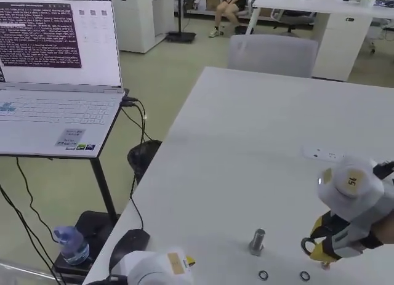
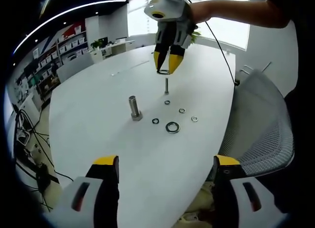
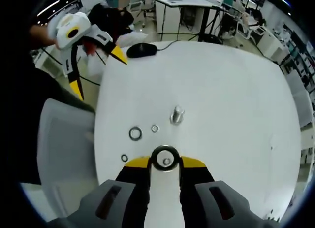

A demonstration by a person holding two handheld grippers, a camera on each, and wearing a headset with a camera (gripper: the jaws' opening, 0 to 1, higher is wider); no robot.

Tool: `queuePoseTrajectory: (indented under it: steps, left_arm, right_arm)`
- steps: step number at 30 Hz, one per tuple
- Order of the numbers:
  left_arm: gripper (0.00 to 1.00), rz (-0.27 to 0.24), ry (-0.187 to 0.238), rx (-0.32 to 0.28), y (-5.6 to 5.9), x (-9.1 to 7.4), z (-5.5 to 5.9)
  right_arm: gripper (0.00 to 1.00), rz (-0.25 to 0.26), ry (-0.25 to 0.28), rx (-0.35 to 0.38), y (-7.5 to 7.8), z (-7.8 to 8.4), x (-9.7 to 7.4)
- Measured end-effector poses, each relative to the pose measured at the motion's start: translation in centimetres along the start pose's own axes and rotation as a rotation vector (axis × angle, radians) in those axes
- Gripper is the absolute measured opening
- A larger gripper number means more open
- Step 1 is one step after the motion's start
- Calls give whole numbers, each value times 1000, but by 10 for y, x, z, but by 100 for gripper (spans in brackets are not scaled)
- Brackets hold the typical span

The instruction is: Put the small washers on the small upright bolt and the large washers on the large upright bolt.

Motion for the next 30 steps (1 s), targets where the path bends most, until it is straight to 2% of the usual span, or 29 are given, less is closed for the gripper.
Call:
queuePoseTrajectory:
  steps: [4, 13, 26, 30]
  left_arm:
    - [80, 0, 10, 7, -2, 1, -1]
    - [81, 2, -2, 8, -4, 4, 0]
    - [81, -1, -9, 10, -6, 6, 1]
    - [79, 4, -17, 13, -6, 6, 2]
  right_arm:
    - [22, 1, 6, 6, 6, -12, 1]
    - [22, 0, 14, 20, 18, -31, 10]
    - [22, -13, 7, 3, 21, -52, 28]
    - [22, -14, -5, -6, 24, -56, 38]
Point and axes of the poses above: the centre of the closed fingertips' face, and the gripper's own axes: x roughly forward along the fingers, y roughly to its right, z roughly out of its underside, the point moved 1 cm from there along -x, roughly backward along the fingers, and after that the axes turned 1 degree about x, right-handed, at the moved point
